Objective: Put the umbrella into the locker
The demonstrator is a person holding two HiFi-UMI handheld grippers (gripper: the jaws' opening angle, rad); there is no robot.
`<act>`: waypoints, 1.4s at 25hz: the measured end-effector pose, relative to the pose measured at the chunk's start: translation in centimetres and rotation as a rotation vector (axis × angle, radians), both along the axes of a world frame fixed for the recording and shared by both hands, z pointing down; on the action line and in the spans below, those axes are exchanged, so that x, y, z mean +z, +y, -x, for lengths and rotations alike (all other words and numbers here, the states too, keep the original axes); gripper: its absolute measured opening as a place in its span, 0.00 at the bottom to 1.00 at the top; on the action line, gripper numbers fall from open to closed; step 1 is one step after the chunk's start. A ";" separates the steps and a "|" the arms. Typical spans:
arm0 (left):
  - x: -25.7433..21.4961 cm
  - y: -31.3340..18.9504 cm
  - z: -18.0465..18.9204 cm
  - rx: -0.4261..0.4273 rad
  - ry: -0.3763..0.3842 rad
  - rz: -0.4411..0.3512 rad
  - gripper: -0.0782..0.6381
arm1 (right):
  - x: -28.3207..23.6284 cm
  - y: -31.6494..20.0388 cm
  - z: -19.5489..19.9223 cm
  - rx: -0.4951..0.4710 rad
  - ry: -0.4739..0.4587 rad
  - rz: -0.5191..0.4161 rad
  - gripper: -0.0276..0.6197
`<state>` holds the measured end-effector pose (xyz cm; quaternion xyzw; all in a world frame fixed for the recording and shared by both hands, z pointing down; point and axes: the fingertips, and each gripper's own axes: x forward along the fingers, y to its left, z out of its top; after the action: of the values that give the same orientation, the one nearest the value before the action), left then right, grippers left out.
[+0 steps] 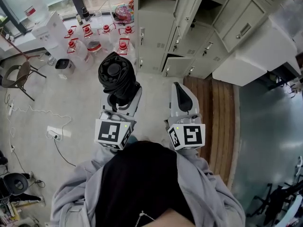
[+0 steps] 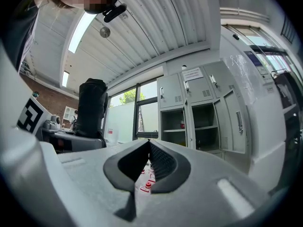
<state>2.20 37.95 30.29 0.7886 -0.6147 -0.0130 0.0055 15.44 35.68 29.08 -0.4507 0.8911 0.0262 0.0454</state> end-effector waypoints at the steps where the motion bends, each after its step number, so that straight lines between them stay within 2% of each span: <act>1: 0.0 -0.1 0.0 -0.003 -0.001 0.000 0.45 | 0.2 -0.2 -0.2 0.004 -0.005 0.009 0.05; 10: -0.1 -2.8 0.7 -0.009 -0.002 -0.002 0.45 | 0.8 -2.6 0.5 0.008 -0.004 0.020 0.05; 16: 0.9 -6.6 2.2 0.004 -0.006 0.003 0.45 | 1.9 -6.5 2.3 0.016 0.003 0.026 0.05; 25: 1.5 -16.6 6.5 0.035 -0.002 0.025 0.45 | 2.7 -16.2 7.0 0.026 -0.001 0.060 0.05; 35: 1.7 -26.3 8.7 0.107 0.003 0.046 0.45 | 2.6 -25.5 9.2 0.098 -0.008 0.079 0.05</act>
<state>-6.48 11.62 31.98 0.8200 -0.5718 0.0003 0.0254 6.28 10.23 31.65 -0.4953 0.8682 -0.0087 0.0295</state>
